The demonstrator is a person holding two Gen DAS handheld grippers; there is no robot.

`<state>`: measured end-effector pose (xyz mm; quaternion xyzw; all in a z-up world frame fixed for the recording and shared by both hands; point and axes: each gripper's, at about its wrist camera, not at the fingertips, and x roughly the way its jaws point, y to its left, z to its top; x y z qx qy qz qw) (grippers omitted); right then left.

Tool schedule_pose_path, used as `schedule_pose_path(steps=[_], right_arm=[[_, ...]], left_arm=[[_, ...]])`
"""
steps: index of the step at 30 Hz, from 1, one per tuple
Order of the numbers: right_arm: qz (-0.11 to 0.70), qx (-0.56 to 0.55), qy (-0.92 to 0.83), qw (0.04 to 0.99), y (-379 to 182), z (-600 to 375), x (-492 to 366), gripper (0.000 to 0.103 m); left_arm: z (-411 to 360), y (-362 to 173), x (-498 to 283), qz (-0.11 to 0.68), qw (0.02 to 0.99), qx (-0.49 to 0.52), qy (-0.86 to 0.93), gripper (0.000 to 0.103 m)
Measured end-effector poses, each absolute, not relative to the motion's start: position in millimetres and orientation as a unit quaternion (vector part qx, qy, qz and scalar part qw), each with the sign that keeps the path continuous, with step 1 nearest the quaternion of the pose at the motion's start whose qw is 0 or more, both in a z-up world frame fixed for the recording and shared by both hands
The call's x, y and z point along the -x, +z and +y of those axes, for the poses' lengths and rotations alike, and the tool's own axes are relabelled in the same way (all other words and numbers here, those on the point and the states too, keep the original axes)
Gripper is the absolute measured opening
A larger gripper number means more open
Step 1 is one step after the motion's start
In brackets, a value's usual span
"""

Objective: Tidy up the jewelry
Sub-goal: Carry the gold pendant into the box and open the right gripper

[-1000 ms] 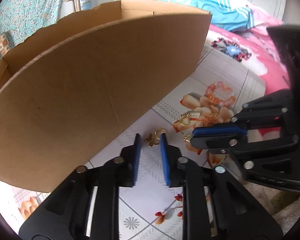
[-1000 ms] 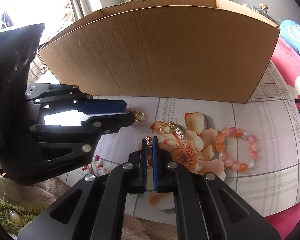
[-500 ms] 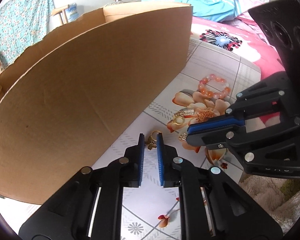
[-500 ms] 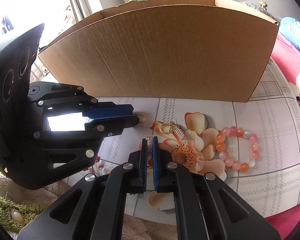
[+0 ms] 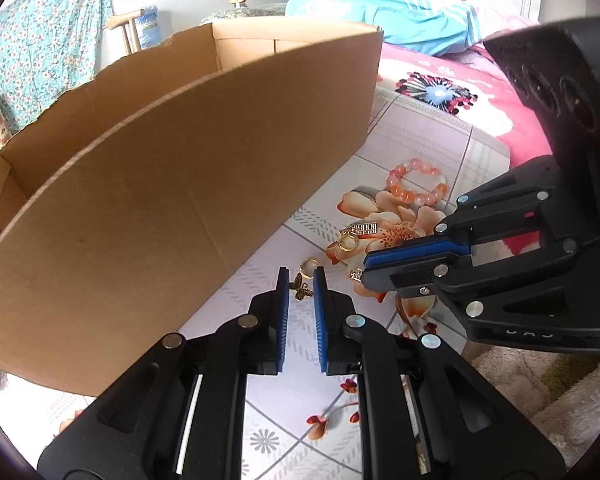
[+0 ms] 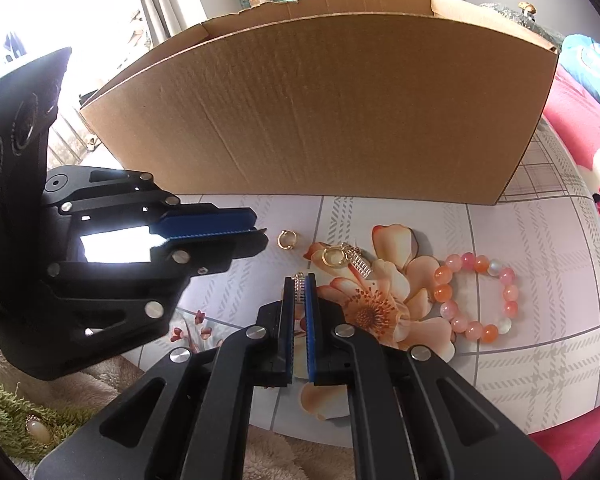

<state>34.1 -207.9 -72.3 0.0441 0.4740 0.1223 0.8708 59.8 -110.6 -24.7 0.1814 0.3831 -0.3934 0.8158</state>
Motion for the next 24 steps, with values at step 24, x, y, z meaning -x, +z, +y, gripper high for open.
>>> schedule_pose_path(steps=[24], right_arm=[[0.366, -0.070, 0.144, 0.917, 10.6, -210.9, -6.0, 0.005]], left_arm=[[-78.0, 71.5, -51.0, 0.309, 0.848, -0.091, -0.421, 0.011]])
